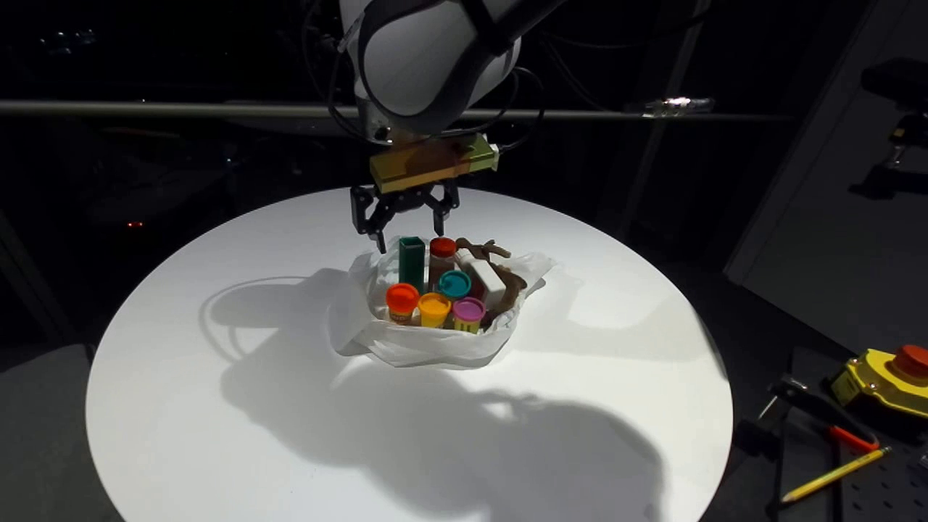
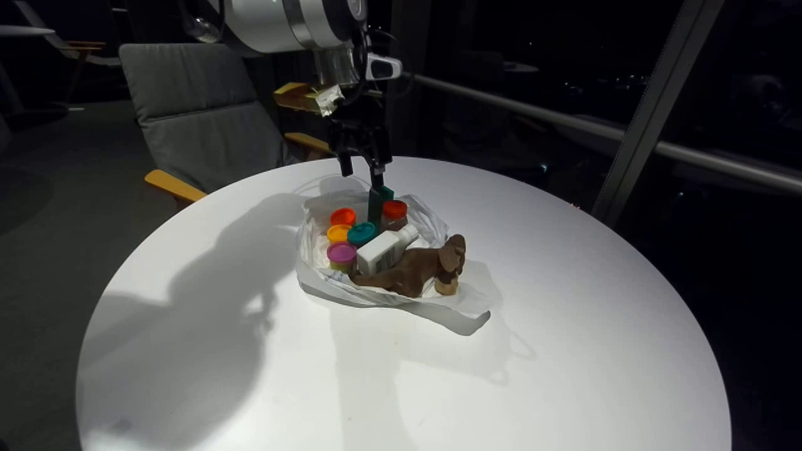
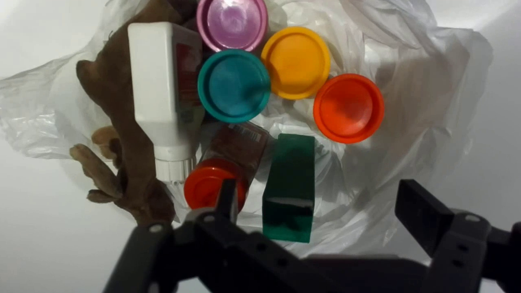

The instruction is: Remove the objects from the plastic bag and put them on the table.

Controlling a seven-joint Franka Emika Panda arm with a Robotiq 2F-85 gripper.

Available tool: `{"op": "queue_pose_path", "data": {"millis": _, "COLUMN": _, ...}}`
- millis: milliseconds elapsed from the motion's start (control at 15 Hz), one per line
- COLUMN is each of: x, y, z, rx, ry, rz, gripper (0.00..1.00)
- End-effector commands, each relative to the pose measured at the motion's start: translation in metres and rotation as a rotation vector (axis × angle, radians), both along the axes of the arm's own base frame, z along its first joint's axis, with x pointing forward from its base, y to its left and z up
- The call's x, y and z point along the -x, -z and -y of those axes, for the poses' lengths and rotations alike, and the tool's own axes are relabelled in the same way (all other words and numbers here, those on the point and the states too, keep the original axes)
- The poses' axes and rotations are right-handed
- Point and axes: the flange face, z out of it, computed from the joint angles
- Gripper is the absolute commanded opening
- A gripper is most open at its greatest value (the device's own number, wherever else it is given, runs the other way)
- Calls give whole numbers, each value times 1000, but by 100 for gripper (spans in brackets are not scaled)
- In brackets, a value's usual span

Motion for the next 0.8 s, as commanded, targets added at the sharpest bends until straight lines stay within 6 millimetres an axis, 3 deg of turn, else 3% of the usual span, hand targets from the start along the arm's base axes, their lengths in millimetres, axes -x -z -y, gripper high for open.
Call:
{"op": "queue_pose_path", "data": {"millis": 0, "x": -23, "y": 4, "z": 8, "rx": -36, "ry": -8, "rz": -26, "gripper": 100}}
{"op": "queue_pose_path", "data": {"millis": 467, "x": -34, "y": 21, "z": 16, "rx": -29, "ry": -12, "rz": -93, "gripper": 100}}
{"op": "queue_pose_path", "data": {"millis": 533, "x": -35, "y": 24, "z": 17, "rx": -29, "ry": -10, "rz": -102, "gripper": 75}}
{"op": "queue_pose_path", "data": {"millis": 600, "x": -37, "y": 26, "z": 18, "rx": -29, "ry": -9, "rz": -106, "gripper": 73}}
{"op": "queue_pose_path", "data": {"millis": 733, "x": -40, "y": 25, "z": 16, "rx": -27, "ry": -11, "rz": -105, "gripper": 59}}
